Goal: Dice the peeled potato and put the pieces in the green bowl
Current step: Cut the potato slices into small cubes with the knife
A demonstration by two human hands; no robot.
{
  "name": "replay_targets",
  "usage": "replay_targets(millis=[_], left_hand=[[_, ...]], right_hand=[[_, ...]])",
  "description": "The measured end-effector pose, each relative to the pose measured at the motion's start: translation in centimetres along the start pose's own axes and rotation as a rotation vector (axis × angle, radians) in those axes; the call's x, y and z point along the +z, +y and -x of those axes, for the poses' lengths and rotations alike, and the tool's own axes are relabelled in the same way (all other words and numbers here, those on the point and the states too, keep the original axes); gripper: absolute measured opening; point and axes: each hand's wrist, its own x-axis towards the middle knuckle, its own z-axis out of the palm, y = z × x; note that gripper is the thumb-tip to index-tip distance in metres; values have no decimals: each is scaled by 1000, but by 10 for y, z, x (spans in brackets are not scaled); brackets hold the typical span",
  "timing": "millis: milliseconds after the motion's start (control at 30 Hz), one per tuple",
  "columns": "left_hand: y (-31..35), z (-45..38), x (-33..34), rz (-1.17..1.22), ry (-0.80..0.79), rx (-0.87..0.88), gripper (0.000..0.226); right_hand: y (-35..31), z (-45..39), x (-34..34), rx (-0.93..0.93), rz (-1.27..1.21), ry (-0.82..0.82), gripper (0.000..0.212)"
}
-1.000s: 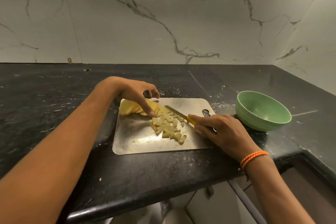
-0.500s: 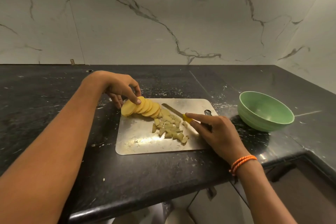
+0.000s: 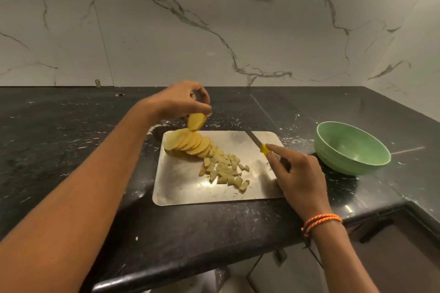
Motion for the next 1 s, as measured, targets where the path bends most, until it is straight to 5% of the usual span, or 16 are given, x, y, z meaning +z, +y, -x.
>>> replay_targets(millis=[133, 233, 367, 467, 1000], left_hand=[[26, -10, 60, 13, 103, 64, 34], [26, -19, 95, -237, 146, 8, 56], [11, -19, 93, -342, 67, 115, 39], [2, -15, 92, -402, -88, 156, 53], [-1, -19, 104, -429, 25, 209, 61]], right_hand=[[2, -1, -1, 43, 19, 52, 26], [6, -1, -3, 103, 79, 86, 26], [6, -1, -3, 97, 118, 84, 28], [-4, 1, -1, 43, 189, 36, 30], [-18, -7, 6, 12, 168, -112, 39]])
